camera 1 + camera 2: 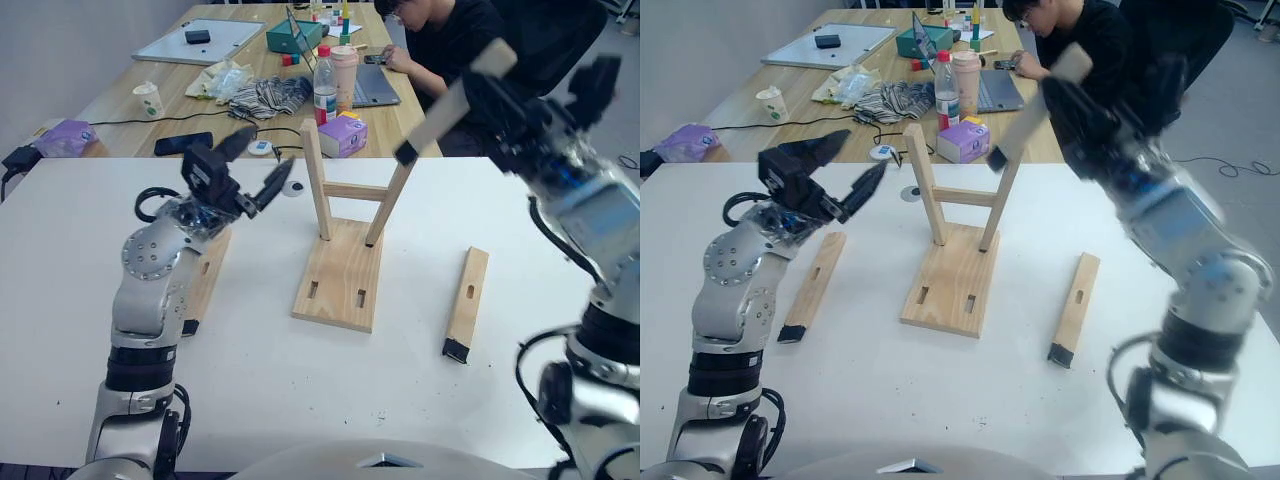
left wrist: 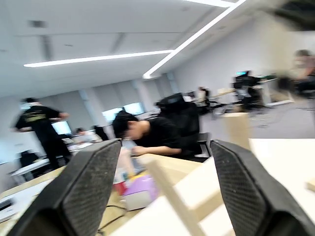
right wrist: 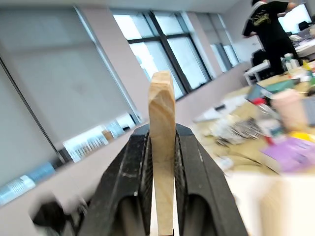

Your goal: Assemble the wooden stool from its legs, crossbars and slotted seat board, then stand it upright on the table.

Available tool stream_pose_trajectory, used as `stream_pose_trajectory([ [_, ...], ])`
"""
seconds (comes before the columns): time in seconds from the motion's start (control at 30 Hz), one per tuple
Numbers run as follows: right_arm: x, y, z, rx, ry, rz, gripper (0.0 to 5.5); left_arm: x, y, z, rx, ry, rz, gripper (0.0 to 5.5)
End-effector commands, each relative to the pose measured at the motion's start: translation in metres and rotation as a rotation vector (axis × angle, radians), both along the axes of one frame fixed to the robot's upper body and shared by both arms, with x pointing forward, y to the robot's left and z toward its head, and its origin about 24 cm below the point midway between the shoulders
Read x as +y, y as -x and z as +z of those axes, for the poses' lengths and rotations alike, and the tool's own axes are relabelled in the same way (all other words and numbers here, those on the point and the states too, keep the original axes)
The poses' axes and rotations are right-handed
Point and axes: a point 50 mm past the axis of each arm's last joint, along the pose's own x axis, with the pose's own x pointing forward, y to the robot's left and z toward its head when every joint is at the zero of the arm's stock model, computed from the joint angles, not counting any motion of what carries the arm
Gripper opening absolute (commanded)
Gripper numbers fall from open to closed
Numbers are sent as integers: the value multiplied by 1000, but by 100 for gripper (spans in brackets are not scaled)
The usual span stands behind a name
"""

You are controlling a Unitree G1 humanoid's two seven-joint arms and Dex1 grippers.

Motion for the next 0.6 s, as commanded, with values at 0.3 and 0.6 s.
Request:
stream_pose_trajectory([
  [0.3,-29,28,-110,382,147,-534,40,10,3,-8,42,48,84,329],
  [0.6,-32,35,-106,344,153,-630,40,13,4,-12,70,48,101,329],
])
